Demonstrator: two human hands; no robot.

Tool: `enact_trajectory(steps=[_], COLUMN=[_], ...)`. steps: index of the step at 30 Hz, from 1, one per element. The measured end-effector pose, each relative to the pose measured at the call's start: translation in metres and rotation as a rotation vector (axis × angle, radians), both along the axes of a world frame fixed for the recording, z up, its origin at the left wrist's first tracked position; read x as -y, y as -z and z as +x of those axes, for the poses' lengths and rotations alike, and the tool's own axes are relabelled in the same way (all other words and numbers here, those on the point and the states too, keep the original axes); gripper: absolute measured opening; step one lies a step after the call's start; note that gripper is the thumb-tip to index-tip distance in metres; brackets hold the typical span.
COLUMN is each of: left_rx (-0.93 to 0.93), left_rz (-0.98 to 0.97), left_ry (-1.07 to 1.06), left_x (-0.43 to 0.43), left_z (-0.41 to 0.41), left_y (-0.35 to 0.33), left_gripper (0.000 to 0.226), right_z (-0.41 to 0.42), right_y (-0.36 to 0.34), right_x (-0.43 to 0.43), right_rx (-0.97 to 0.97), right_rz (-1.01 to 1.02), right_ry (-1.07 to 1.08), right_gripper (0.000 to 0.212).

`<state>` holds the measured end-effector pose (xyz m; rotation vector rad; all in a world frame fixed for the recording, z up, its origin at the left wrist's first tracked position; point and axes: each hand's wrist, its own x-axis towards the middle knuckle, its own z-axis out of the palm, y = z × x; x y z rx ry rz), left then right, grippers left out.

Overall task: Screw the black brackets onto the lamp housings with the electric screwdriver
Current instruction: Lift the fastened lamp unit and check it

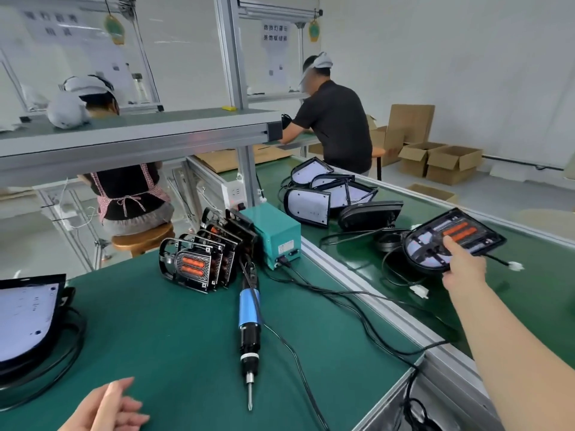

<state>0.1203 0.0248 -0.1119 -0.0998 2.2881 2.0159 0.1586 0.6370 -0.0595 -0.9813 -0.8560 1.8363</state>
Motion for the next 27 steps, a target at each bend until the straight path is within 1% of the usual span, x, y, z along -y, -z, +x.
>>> enact_trajectory(steps=[2, 6, 10, 12, 15, 16, 18, 20, 22, 25, 27], left_rx=[-0.038, -0.110, -0.106, -0.119, -0.210, -0.231, -0.222, -0.189, -0.180, -0.195, -0.199], left_rz=[-0.027, -0.023, -0.041, -0.067, -0.107, -0.106, -0.081, -0.062, -0.050, -0.047, -0.050], left_ry=[-0.006, -0.002, -0.013, -0.053, -0.126, -0.139, -0.145, -0.138, -0.130, -0.127, -0.136], left_x=[-0.009, -0.023, -0.028, -0.027, -0.027, -0.027, -0.027, -0.026, -0.026, -0.027, -0.027], left_z=[0.005, 0.020, 0.021, 0.019, 0.021, 0.021, 0.019, 0.015, 0.015, 0.017, 0.017], left_y=[-0.007, -0.023, -0.025, -0.020, -0.014, -0.012, -0.011, -0.010, -0.011, -0.012, -0.012], left_gripper=[0.021, 0.022, 0.021, 0.023, 0.024, 0.024, 0.024, 0.025, 0.025, 0.025, 0.025], right_z=[0.003, 0.012, 0.015, 0.014, 0.013, 0.013, 0.009, 0.008, 0.009, 0.009, 0.004], right_y=[0.000, 0.004, 0.017, 0.025, 0.031, 0.032, 0.030, 0.028, 0.029, 0.034, 0.032], right_x=[-0.005, -0.018, -0.030, -0.032, -0.034, -0.034, -0.030, -0.024, -0.016, 0.000, 0.014], right_rx=[0.028, 0.043, 0.089, 0.198, 0.512, 0.577, 0.652, 0.716, 0.837, 1.056, 1.132], right_rz=[0.022, 0.025, 0.037, 0.041, 0.113, 0.145, 0.197, 0.240, 0.325, 0.635, 0.825], right_ry=[-0.012, 0.007, 0.044, 0.096, 0.145, 0.138, 0.123, 0.128, 0.141, 0.140, 0.091], right_gripper=[0.044, 0.054, 0.053, 0.065, 0.085, 0.091, 0.100, 0.103, 0.099, 0.086, 0.078])
